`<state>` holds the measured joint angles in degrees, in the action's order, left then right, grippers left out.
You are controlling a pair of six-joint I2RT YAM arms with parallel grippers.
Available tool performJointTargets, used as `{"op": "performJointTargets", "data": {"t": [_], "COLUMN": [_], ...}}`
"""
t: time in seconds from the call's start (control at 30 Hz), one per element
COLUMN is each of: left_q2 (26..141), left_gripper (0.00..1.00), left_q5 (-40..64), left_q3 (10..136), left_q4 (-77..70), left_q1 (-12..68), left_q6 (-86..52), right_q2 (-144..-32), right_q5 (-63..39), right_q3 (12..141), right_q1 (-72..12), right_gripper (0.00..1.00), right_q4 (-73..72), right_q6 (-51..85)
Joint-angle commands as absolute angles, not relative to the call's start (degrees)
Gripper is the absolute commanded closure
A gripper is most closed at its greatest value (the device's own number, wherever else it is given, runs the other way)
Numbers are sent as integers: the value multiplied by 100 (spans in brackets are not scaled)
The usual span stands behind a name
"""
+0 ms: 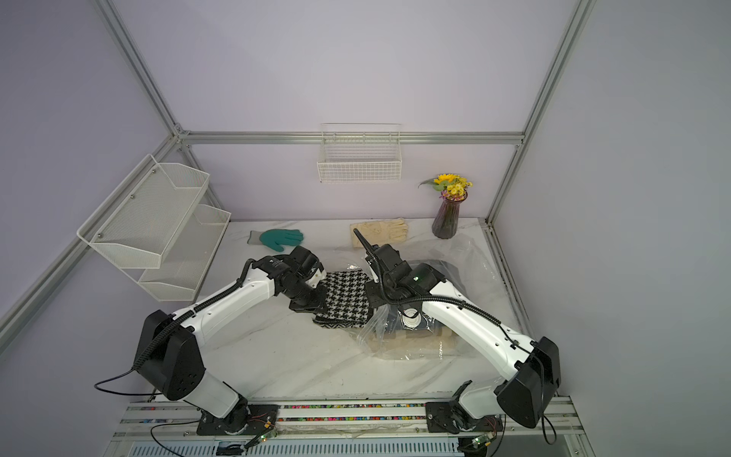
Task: Take the scarf out of the vacuum bag
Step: Take out the scarf from the vacuum bag, then place the scarf at the center of the board.
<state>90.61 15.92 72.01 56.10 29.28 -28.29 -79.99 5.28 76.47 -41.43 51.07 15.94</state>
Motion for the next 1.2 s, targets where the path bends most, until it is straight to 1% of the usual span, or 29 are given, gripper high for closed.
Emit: {"op": "performJointTargets", "data": {"t": [0.0,0.2,0.5,0.67,0.83,0.97,1.17], "left_q2": [8852,8881,8945,9009,9016,9181,9482], "left_gripper": [100,100,100,100,100,100,100], "left_q5": [1168,942,-136,-369,-644,-1130,-1298], "left_q3": [7050,6809,6611,6670,6676,6765,7044], "left_q4": [5840,5931,6360,6424,6460,6597,6617], "left_q1": [2737,2494,2068,1786,1529,1372,1045], "left_q6": [-2834,-2892,-2910,-2883,-2833,-2804,-2709], "right_q2": [-7955,-8039,-7878,-7629,-7734,-7796,-7822], "right_q5": [641,659,803,913,859,739,707], "right_q3": [7591,7633,7493,7432,7493,7470,7478], "right_q1": [-4104,-4105,-4104,-4105,-4104,-4100,-4104], "right_gripper": [94,94,94,94,93,94,94], "right_q4": [5089,5089,5122,5159,5250,5241,5240], "right_q6": [1492,1505,1529,1525,1491,1487,1477]}}
